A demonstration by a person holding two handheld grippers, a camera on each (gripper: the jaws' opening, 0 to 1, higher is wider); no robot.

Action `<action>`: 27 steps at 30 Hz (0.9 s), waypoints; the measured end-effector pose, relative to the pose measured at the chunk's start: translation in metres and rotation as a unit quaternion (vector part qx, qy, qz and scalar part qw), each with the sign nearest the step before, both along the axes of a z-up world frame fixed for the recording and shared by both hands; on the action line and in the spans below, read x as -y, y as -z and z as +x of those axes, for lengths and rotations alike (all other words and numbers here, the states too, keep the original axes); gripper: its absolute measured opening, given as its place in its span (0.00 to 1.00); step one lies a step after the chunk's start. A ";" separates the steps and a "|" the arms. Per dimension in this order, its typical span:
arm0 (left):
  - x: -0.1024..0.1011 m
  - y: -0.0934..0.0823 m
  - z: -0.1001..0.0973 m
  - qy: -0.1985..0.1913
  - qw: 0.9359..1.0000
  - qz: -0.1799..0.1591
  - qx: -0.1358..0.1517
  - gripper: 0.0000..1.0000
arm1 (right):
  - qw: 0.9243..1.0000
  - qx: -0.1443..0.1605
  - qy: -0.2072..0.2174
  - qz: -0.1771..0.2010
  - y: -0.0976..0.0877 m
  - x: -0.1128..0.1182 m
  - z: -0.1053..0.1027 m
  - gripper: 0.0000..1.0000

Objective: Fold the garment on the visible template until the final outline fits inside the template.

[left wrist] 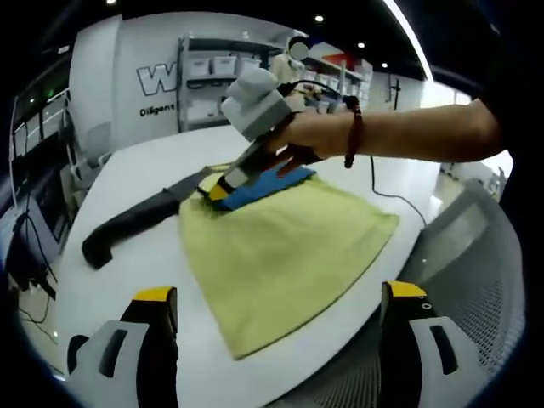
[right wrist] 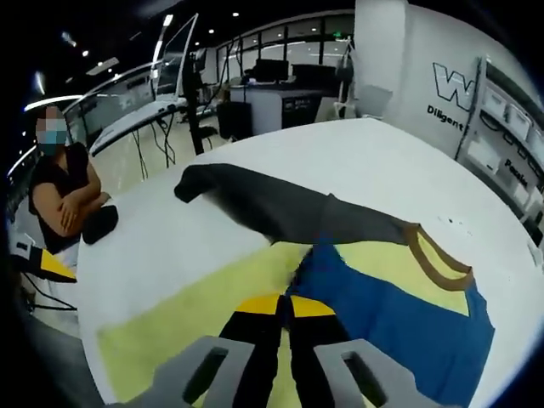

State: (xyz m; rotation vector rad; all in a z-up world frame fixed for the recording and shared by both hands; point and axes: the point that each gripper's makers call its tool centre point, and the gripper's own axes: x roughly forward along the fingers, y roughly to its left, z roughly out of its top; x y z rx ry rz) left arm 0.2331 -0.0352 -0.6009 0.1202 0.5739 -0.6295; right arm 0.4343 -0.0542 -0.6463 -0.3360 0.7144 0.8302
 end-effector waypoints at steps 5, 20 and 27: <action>-0.001 0.000 0.000 -0.001 1.000 0.001 0.000 0.98 | 0.999 -0.011 0.015 0.027 -0.003 0.001 -0.001 0.07; 0.003 -0.008 0.002 -0.006 1.000 -0.023 0.007 0.99 | 0.992 0.015 0.114 0.060 -0.025 0.063 0.023 0.46; 0.004 -0.008 0.003 -0.007 1.000 -0.019 0.009 0.99 | 0.984 -0.003 0.166 0.073 -0.021 0.093 0.027 0.74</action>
